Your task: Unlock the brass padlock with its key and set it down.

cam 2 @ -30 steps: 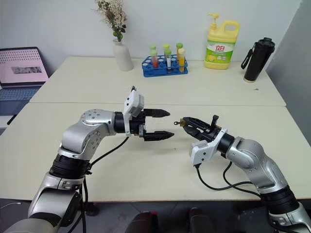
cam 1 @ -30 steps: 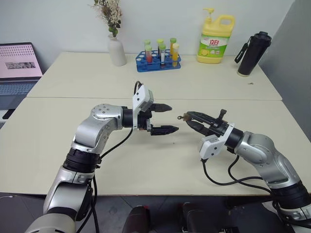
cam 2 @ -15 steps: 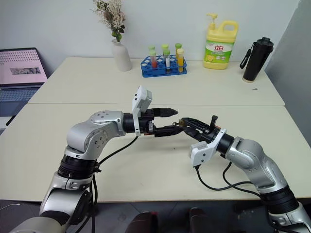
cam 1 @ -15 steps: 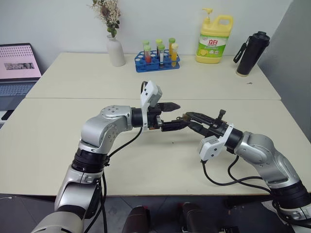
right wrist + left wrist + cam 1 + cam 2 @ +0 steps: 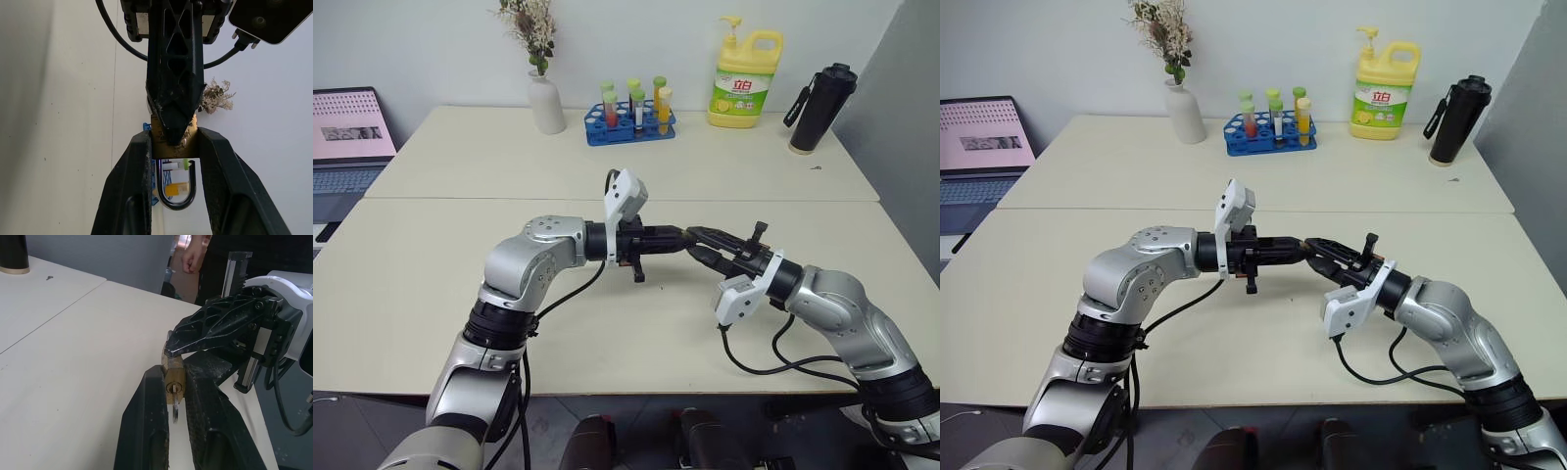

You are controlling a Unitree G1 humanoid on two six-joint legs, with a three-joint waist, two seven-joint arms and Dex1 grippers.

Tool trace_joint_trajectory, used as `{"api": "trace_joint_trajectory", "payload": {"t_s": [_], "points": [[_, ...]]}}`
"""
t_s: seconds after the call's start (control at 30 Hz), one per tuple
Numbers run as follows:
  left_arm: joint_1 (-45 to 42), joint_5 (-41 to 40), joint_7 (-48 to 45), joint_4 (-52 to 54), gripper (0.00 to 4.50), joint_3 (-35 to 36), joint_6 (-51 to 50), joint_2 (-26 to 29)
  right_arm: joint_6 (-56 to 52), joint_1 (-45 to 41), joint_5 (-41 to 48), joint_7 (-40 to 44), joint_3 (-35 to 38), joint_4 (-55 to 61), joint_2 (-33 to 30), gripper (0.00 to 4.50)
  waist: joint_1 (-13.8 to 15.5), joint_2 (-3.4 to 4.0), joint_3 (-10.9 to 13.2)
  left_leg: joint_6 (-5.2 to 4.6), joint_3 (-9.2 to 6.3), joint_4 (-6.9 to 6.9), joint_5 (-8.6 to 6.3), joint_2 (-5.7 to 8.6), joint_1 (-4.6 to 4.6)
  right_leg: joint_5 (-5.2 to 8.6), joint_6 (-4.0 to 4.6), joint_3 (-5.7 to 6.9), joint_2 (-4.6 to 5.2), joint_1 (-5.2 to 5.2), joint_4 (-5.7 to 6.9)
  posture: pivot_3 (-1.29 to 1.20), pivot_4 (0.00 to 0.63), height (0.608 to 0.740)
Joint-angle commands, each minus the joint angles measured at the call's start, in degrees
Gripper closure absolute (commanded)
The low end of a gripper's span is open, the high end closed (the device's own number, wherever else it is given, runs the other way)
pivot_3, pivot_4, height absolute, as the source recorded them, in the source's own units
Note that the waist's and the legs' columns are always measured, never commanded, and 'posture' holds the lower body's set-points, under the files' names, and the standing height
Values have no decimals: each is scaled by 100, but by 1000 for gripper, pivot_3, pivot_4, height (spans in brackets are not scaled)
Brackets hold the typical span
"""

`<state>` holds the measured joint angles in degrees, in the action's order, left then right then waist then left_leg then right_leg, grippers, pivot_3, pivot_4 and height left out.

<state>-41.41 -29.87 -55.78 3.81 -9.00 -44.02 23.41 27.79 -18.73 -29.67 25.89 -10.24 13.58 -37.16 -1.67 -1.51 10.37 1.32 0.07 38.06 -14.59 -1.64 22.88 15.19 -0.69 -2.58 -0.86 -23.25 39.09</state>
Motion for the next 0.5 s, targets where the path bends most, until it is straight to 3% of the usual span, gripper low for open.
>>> {"api": "trace_joint_trajectory", "payload": {"t_s": [0.03, 0.17, 0.33, 0.47, 0.5], "points": [[-66, 48, 4, 80, 4345, 14, 126, 32, 80, -57, 159, -13, 84, 278, 6, 3564, 0, 0, 0, 0, 0, 0, 0, 0, 0, 0, 0, 0, 0, 0, 0, 0, 150, 740], [-45, 72, -67, 92, 4345, -18, 177, 74, -144, 13, 400, 167, 154, 271, -24, 3564, 0, 0, 0, 0, 0, 0, 0, 0, 0, 0, 0, 0, 0, 0, 0, 0, 150, 740], [-34, 99, -139, 92, 4345, -28, 223, 84, -674, 150, 928, 378, 349, 374, 25, 1746, 2, 0, 0, 0, -1, 0, 0, 0, 1, -1, 1, 0, 0, 0, 0, 0, 150, 740], [-53, 107, -314, -14, 4345, -2, 345, 141, -1890, 800, 2093, 1118, 814, 821, -200, 274, 14, 0, 0, 0, -1, 0, 0, 0, 2, -1, 2, 1, 1, 2, -1, 0, 150, 740], [-64, 83, -348, -53, 4345, 16, 330, 151, -2084, 952, 2420, 1318, 897, 1020, -282, 267, 28, 0, 0, -1, -1, 0, 0, 1, 1, -1, 2, 1, 2, 2, -1, 0, 150, 740]]}}
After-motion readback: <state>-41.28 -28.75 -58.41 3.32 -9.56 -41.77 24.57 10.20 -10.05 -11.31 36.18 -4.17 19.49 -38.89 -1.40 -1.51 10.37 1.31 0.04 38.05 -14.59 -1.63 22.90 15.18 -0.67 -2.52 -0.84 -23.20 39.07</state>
